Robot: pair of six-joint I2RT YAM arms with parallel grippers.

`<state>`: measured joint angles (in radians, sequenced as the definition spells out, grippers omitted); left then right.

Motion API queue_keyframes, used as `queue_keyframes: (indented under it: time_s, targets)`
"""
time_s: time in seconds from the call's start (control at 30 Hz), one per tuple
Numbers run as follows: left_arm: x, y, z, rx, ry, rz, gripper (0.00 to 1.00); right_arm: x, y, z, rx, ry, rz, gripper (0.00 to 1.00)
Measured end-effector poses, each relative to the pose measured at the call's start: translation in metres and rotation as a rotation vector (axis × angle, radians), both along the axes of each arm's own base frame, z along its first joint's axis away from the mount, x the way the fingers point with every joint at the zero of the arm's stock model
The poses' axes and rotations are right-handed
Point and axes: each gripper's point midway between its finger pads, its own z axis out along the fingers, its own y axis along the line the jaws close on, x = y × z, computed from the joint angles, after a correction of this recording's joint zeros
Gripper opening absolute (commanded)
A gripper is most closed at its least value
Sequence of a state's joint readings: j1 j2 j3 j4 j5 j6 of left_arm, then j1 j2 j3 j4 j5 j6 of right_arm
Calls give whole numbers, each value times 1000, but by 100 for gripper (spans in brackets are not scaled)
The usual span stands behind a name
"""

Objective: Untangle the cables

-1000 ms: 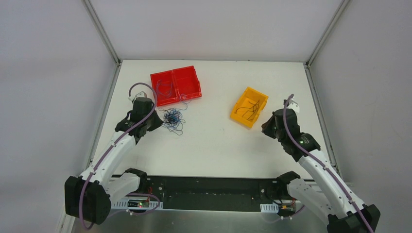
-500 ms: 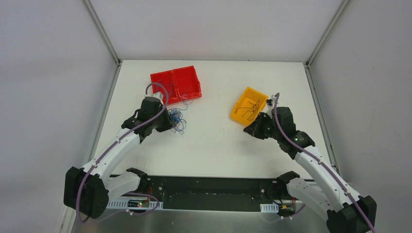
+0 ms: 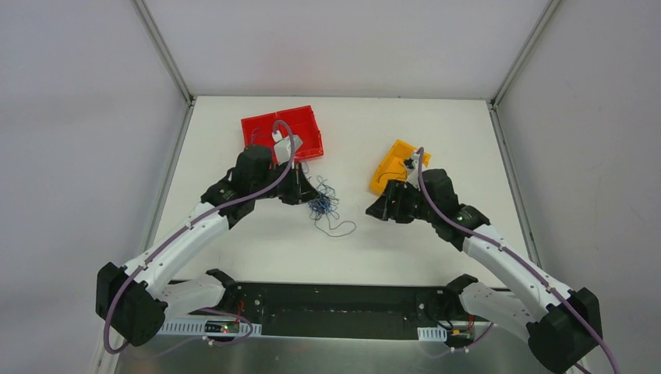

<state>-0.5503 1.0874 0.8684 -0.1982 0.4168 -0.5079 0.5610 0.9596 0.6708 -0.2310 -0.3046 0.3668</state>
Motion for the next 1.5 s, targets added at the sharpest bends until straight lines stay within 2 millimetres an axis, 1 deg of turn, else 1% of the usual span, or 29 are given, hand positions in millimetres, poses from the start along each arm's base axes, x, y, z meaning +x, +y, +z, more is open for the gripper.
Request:
queue_keyframes:
  time_s: [0.03, 0.07, 0.1, 0.13, 0.17, 0.2, 0.27, 0.4, 0.5, 0.53, 0.63, 0.73, 0.83, 0.93, 1.03, 1.07, 1.1, 1.13, 1.17, 1.2, 1.27, 1.4, 1.47, 1.5]
  targets:
    - [-2, -3, 5, -18, -9, -21, 13, 1, 1, 2, 7, -4, -3, 70]
    - [-6, -7, 12, -46, -20, -53, 35, 2, 2, 3, 11, -12, -2, 72]
    - [-8, -8, 16, -58, -30, -64, 63, 4, 3, 4, 15, -18, -3, 72]
    - [-9, -9, 20, -69, -44, -74, 79, 5, 4, 5, 18, -22, -3, 73]
    - [-9, -9, 23, -72, -58, -77, 88, 6, 5, 4, 18, -24, -2, 73]
    - [-8, -9, 24, -75, -60, -69, 91, 6, 6, 3, 17, -22, -1, 73]
    - [-5, -6, 21, -59, -58, -43, 92, 8, 8, -1, 7, -12, 1, 73]
    - [4, 4, 1, 8, -24, 27, 91, 11, 12, -16, -38, 20, 1, 71]
    - [11, 7, -19, 63, 17, 57, 86, 16, 14, -28, -79, 40, -3, 68]
    - [14, 8, -29, 90, 39, 65, 85, 17, 15, -30, -86, 43, -2, 68]
    - [21, 4, -61, 158, 126, 57, 81, 27, 19, -37, -124, 56, -11, 66]
    - [30, -8, -96, 223, 213, 35, 79, 34, 26, -42, -147, 66, -10, 62]
    - [30, -20, -115, 260, 256, 4, 76, 35, 33, -48, -164, 80, 5, 58]
    - [35, -35, -126, 256, 274, -31, 72, 33, 39, -59, -178, 100, 21, 56]
    - [38, -50, -132, 219, 290, -69, 55, 33, 44, -68, -178, 124, 29, 53]
    - [39, -54, -136, 208, 298, -78, 47, 34, 46, -70, -174, 129, 29, 51]
    - [39, -57, -138, 200, 305, -86, 36, 35, 48, -72, -171, 133, 27, 45]
    - [39, -60, -142, 191, 317, -91, 24, 35, 50, -74, -166, 137, 28, 34]
    - [39, -62, -145, 184, 327, -92, 8, 36, 51, -75, -161, 140, 29, 22]
    - [39, -64, -147, 176, 338, -99, 0, 37, 53, -77, -154, 144, 29, 13]
    - [39, -69, -150, 155, 348, -109, 0, 37, 55, -80, -142, 157, 17, 0]
    - [46, -70, -144, 131, 325, -99, 0, 41, 50, -80, -159, 148, -15, 0]
    - [49, -63, -140, 123, 316, -76, 0, 44, 38, -79, -189, 138, -60, 0]
    - [51, -55, -137, 116, 316, -53, 0, 47, 28, -76, -209, 132, -96, 0]
